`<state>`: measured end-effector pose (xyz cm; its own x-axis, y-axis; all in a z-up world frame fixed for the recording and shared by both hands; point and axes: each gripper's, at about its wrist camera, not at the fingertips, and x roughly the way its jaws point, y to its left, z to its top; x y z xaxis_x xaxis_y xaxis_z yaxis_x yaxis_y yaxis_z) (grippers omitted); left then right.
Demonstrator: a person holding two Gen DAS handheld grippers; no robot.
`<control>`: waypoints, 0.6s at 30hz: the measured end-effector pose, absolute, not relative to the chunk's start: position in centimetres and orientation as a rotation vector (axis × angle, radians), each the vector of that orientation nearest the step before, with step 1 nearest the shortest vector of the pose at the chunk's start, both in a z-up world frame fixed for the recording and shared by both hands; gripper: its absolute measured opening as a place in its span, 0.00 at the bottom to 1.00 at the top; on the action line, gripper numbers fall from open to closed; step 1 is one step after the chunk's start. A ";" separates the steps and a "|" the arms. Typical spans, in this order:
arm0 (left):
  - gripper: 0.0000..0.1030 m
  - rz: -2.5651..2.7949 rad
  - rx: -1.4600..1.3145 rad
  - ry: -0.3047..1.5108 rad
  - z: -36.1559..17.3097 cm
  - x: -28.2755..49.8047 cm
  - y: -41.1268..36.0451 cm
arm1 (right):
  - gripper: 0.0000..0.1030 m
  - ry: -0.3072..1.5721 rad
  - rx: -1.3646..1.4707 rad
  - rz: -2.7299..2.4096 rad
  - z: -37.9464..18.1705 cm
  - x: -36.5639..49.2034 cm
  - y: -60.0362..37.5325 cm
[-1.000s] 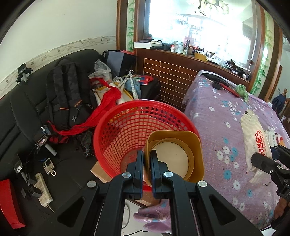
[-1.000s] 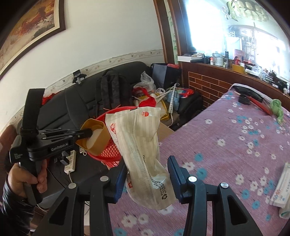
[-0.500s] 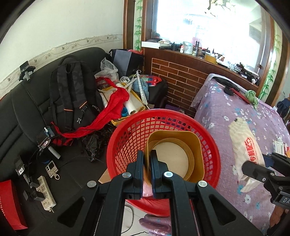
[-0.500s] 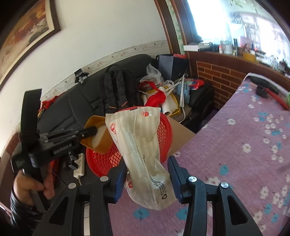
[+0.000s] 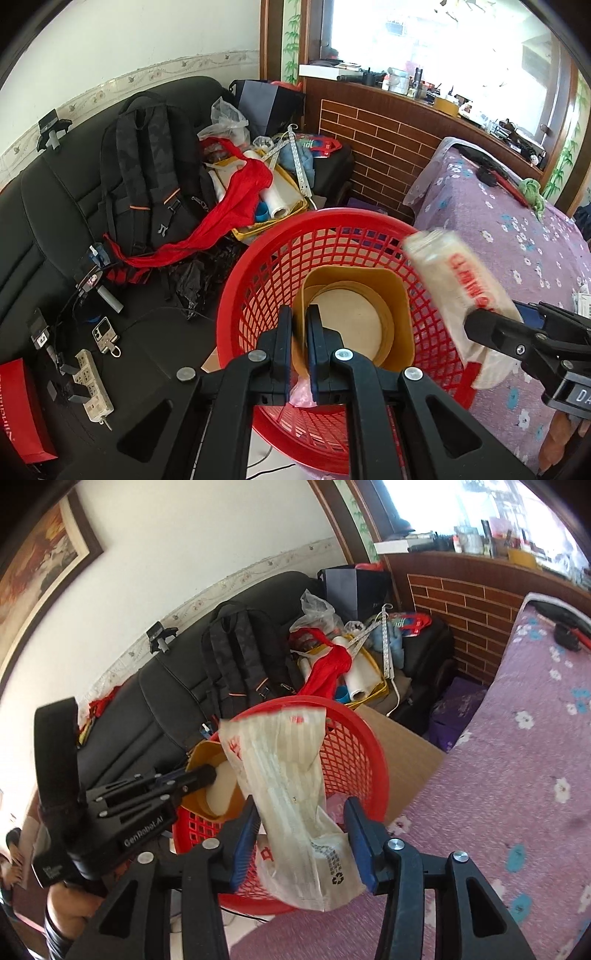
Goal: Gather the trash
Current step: 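Open both grippers to drop the container and bag into the wastebasket, then move both tools back toward the table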
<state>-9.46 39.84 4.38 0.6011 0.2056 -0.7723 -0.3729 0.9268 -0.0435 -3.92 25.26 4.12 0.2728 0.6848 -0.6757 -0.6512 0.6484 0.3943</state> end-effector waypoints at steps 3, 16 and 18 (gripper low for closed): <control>0.19 0.335 -0.215 0.870 4.3 -9.5 39.8 | 0.62 0.936 0.063 0.894 3.9 -3.7 25.1; 0.73 0.335 -0.275 0.781 6.4 -12.8 36.3 | 0.77 0.869 0.183 0.834 6.5 -5.5 18.0; 0.74 0.321 -0.281 0.764 6.6 -13.5 34.9 | 0.78 0.852 0.190 0.811 6.8 -6.3 16.1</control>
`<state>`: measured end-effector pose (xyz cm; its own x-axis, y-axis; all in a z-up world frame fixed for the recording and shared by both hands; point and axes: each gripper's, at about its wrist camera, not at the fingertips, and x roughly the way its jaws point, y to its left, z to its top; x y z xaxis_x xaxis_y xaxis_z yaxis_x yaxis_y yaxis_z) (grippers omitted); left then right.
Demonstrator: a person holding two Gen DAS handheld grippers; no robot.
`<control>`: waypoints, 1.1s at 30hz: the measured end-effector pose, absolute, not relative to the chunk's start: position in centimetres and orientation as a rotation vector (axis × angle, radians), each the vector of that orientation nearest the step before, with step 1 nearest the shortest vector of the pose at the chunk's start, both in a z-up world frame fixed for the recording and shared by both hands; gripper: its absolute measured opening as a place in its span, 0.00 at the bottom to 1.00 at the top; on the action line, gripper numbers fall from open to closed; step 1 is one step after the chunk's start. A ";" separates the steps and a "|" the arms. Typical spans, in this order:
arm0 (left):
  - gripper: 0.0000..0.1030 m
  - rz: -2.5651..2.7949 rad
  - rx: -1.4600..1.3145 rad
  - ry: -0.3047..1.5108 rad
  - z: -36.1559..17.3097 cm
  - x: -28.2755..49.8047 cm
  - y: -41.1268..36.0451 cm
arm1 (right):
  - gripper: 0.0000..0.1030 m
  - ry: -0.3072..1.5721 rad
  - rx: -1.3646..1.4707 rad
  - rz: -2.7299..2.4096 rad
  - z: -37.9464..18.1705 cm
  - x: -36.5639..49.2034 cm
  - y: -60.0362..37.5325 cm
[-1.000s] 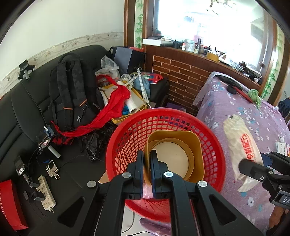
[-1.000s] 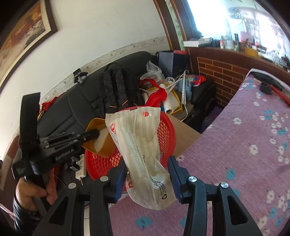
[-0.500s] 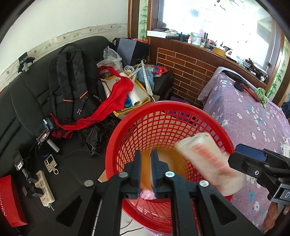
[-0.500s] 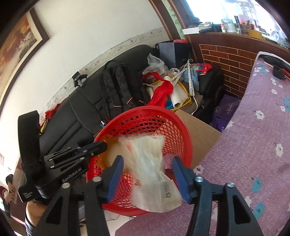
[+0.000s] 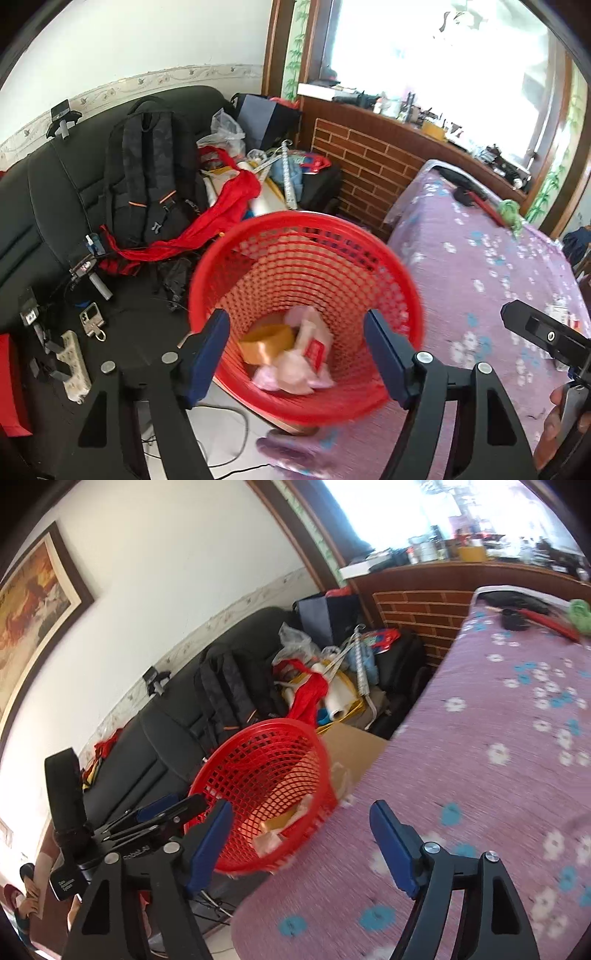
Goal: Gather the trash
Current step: 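Move both tools back toward the table, then grasp the white medicine box with the left gripper while the right gripper grasps the orange box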
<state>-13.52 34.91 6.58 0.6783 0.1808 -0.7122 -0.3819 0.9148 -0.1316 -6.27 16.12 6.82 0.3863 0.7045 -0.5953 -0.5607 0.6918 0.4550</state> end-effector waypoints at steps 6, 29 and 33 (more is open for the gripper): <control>0.75 0.286 -0.229 0.761 6.3 -14.3 30.7 | 0.79 0.837 0.184 0.737 7.0 -8.5 10.7; 0.75 -0.051 -0.129 0.820 6.5 -10.7 13.8 | 0.79 0.787 0.284 0.421 6.5 -13.2 -10.3; 0.75 -0.116 -0.115 0.832 6.6 -9.6 10.7 | 0.79 0.777 0.305 0.353 6.4 -13.7 -13.9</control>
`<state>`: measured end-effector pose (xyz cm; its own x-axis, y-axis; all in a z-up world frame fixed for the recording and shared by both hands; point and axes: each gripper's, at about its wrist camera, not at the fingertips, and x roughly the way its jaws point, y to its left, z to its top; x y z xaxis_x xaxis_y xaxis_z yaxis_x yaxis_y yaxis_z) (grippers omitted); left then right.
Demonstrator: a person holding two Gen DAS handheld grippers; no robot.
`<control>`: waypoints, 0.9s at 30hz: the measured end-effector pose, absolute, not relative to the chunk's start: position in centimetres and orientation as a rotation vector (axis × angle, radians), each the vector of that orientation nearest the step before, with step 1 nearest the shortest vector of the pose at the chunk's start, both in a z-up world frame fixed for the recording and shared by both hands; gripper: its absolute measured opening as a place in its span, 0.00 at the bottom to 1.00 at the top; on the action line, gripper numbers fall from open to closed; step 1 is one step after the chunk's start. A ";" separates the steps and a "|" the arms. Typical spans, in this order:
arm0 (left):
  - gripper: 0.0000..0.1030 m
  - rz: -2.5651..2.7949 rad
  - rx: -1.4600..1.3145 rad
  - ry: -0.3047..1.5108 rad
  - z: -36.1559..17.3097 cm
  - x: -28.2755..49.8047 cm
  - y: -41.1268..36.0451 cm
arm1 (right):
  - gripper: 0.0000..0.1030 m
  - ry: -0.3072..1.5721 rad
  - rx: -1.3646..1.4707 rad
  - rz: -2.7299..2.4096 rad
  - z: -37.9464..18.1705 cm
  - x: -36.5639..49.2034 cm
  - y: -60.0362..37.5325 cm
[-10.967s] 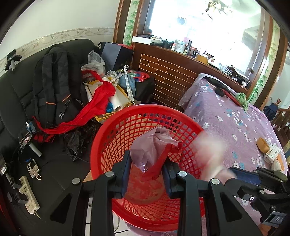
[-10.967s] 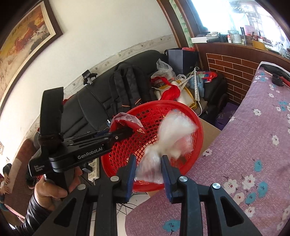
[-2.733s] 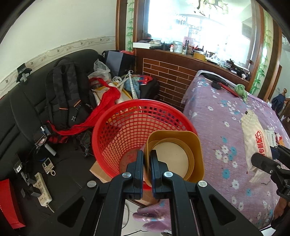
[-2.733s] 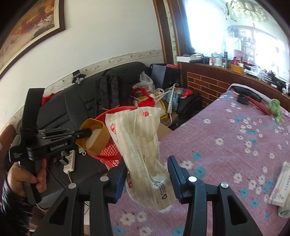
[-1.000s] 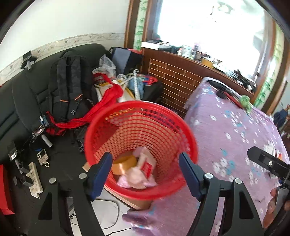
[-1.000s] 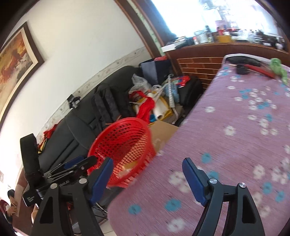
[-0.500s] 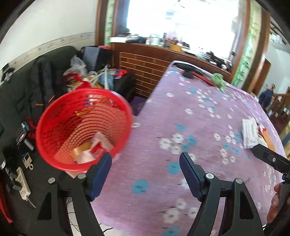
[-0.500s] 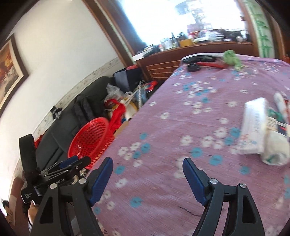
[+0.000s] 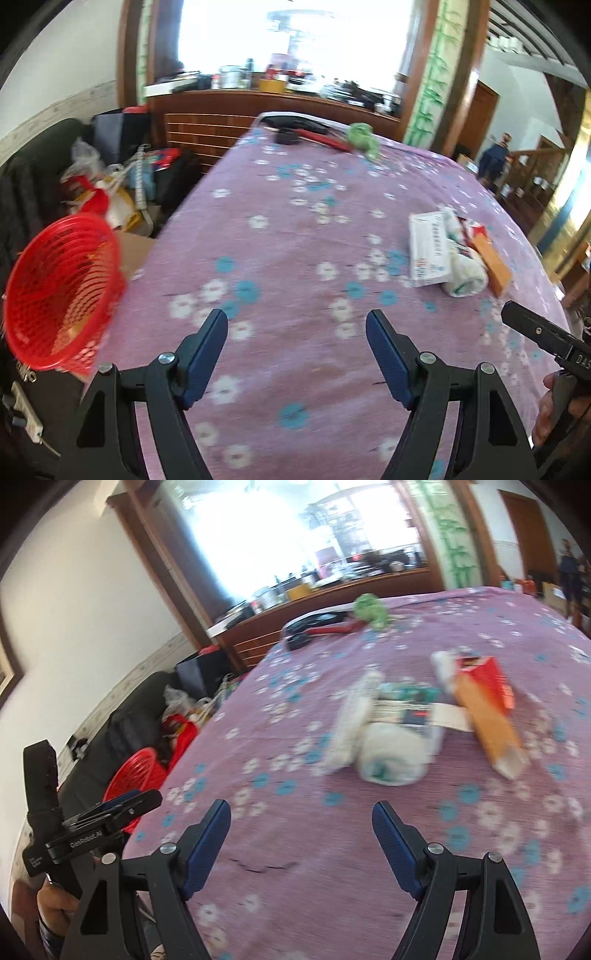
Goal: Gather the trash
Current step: 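Grasp the white medicine box with the left gripper while the right gripper grasps the orange box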
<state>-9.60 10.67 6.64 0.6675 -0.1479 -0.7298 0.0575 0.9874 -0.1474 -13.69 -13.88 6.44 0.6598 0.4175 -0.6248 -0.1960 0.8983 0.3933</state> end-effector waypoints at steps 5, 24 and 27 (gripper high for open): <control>0.75 -0.178 -0.095 0.848 6.7 -8.3 7.1 | 0.79 0.764 0.345 0.270 6.3 -13.8 -18.4; 0.76 -0.359 -0.055 0.933 5.4 0.7 -1.8 | 0.79 0.772 0.439 0.104 4.2 -8.9 -27.6; 0.76 -0.393 -0.067 0.948 5.0 2.1 -2.8 | 0.79 0.779 0.459 0.113 3.9 -8.1 -28.1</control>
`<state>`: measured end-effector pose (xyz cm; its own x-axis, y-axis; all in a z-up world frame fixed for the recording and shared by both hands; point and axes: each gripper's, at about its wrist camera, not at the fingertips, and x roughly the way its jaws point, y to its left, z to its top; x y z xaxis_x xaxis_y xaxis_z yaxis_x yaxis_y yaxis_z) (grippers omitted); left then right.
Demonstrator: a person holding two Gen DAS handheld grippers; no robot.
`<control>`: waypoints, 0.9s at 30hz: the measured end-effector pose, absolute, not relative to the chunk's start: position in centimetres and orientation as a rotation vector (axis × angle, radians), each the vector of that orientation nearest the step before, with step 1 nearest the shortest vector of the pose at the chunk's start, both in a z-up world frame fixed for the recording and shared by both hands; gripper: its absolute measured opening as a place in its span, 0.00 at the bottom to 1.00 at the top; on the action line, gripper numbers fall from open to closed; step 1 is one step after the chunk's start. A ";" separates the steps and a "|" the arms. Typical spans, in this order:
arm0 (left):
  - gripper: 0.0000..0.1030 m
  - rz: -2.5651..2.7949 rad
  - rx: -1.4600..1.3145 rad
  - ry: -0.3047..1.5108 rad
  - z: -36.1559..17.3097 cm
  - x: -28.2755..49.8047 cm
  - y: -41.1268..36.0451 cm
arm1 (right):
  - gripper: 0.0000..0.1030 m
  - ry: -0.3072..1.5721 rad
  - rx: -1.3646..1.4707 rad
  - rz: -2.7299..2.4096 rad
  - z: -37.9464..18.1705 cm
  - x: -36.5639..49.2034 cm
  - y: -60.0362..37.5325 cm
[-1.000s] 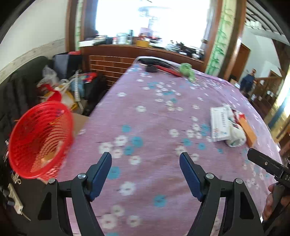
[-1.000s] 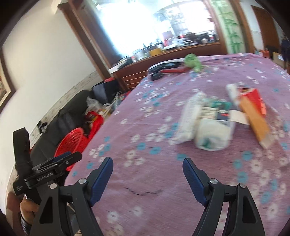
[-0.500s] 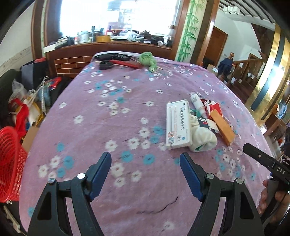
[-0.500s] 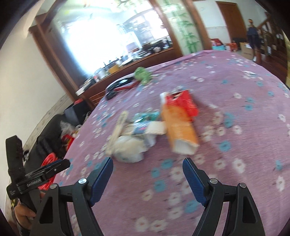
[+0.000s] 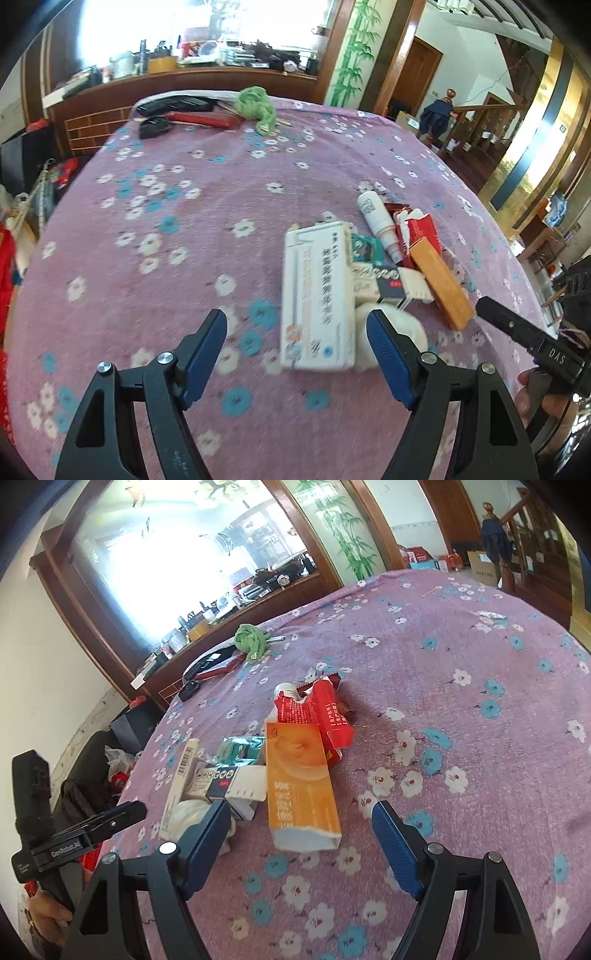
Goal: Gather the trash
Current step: 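Grasp the white medicine box with the left gripper while the right gripper grasps the orange box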
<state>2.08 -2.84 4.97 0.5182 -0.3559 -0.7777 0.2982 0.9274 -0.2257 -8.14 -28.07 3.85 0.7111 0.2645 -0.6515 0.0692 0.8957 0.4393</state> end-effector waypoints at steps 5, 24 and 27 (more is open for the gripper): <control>0.76 -0.439 -0.063 0.977 3.7 4.1 -4.6 | 0.79 0.798 0.466 0.117 3.3 -6.6 -28.3; 0.48 -0.477 -0.087 0.984 2.0 4.3 -4.6 | 0.49 0.850 0.436 0.107 1.5 -4.4 -27.1; 0.48 -0.468 -0.092 0.969 2.4 3.5 -4.0 | 0.47 0.827 0.422 0.105 2.2 -5.3 -26.7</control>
<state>3.55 -3.96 2.41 0.4749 -0.4230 -0.7717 0.3418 0.8967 -0.2812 -5.25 -26.69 2.18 0.6773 0.2527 -0.6910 0.0719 0.9120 0.4039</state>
